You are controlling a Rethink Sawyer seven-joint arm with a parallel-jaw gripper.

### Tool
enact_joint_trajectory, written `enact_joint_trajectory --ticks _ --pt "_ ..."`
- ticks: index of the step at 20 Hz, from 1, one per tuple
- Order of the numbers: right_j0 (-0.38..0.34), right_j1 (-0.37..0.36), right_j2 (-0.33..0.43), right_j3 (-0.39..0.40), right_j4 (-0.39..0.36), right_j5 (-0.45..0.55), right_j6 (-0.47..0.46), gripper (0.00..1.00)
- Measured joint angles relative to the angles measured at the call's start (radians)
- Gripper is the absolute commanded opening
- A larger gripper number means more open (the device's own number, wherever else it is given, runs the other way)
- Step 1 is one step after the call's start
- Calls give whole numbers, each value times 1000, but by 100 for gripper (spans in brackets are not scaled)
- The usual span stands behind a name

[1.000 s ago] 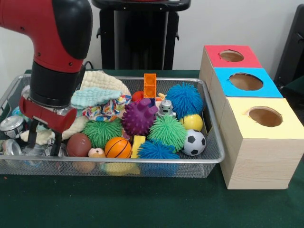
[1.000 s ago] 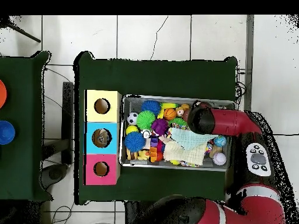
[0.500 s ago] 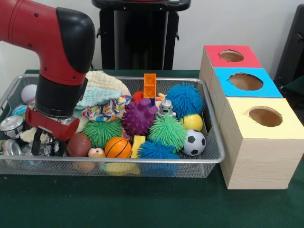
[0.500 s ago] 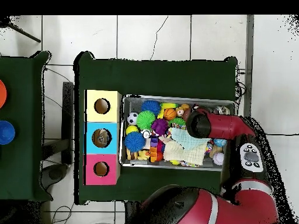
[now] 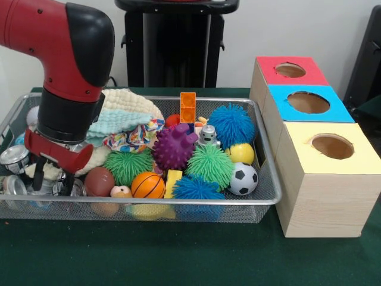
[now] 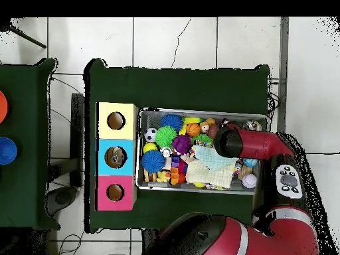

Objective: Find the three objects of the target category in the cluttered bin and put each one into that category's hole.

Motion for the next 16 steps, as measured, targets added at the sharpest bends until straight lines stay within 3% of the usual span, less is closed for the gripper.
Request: enact_joint_trajectory --ticks 16 --pt "-13 -41 0 13 42 8 0 100"
